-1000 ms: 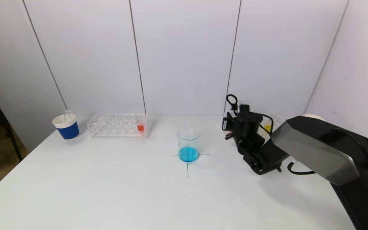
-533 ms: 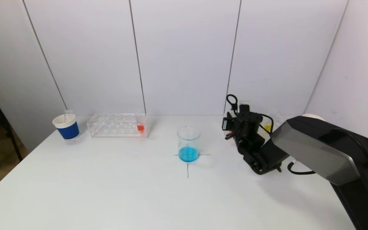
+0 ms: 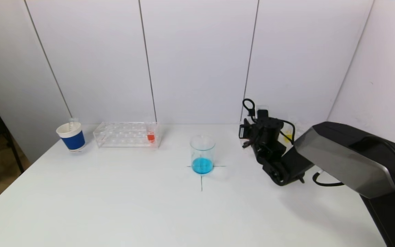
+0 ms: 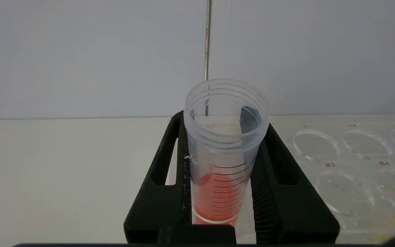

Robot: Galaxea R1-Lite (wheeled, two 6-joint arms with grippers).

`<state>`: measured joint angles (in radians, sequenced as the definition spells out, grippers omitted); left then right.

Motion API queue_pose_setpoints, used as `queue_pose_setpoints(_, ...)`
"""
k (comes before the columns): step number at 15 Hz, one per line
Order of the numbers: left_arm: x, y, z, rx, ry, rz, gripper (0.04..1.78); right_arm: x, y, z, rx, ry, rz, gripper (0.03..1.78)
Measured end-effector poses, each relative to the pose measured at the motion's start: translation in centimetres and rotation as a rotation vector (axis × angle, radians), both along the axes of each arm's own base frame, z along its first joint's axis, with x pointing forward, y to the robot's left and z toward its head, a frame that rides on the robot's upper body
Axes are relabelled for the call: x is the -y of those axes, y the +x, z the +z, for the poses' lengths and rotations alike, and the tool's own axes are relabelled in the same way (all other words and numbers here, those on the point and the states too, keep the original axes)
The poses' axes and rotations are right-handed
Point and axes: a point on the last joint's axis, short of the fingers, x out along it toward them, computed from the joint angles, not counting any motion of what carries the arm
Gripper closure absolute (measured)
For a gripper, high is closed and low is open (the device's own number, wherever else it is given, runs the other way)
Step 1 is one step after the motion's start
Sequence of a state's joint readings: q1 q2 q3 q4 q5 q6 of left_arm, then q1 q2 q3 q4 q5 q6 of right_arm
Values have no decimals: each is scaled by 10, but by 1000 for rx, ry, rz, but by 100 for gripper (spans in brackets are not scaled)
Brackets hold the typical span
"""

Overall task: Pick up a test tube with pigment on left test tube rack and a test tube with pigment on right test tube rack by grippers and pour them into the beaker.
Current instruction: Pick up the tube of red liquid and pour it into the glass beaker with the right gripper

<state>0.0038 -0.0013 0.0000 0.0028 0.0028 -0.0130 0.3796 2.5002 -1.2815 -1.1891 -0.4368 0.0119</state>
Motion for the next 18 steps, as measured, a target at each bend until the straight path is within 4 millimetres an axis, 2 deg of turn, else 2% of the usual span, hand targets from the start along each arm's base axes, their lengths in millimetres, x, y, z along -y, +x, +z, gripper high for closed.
queue_pose_setpoints(5,0,0,0,0,0,1,6,6,-7,37,24,-35,-1,127)
queue_pose_setpoints(8,0,0,0,0,0,0,6,8,-14,66,33,-43,1,127)
queue_pose_setpoints(18,0,0,0,0,0,2,6,19,-30,198,21,-60,118,127)
